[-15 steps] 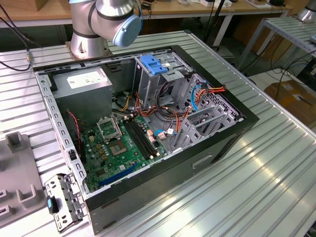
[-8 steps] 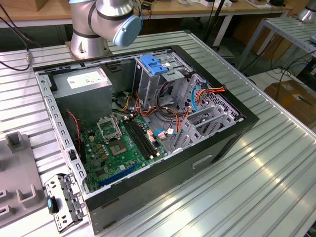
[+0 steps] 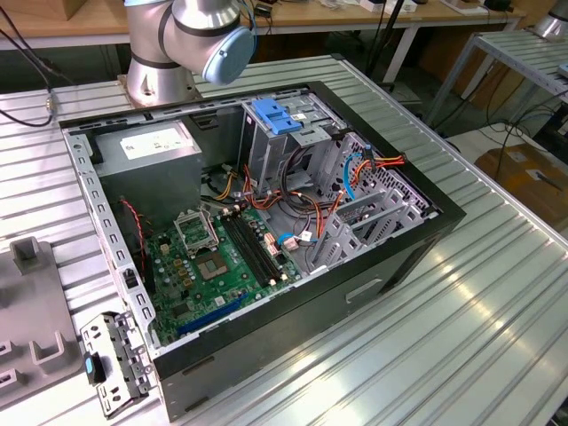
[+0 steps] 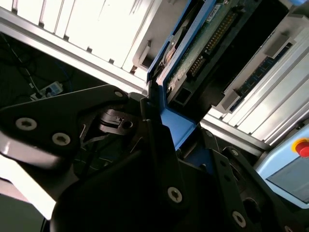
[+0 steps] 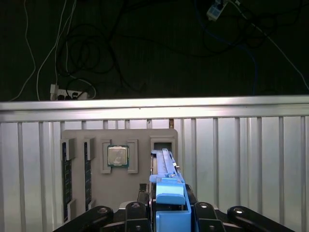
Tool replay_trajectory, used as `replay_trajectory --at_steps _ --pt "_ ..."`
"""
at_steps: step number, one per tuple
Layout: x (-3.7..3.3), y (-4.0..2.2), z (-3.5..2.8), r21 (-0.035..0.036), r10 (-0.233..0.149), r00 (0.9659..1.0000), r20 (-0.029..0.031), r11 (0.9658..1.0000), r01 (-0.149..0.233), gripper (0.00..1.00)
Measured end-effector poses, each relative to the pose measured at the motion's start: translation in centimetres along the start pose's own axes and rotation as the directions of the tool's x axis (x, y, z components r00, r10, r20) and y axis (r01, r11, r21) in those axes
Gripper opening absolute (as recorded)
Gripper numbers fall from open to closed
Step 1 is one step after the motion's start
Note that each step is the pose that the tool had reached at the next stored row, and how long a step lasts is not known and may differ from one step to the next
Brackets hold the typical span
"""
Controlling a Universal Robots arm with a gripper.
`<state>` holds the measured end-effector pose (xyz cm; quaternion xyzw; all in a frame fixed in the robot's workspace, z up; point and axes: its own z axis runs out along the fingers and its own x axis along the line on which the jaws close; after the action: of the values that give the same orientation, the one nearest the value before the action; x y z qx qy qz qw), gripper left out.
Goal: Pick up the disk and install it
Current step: 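Pick up the disk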
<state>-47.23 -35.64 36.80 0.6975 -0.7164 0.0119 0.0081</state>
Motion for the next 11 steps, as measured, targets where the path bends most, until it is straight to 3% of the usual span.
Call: replay_trajectory --at_steps 11 --pt "0.02 -0.03 -0.8 -0.0023 0.0 1.0 -0.0001 1.0 0.0 0.37"
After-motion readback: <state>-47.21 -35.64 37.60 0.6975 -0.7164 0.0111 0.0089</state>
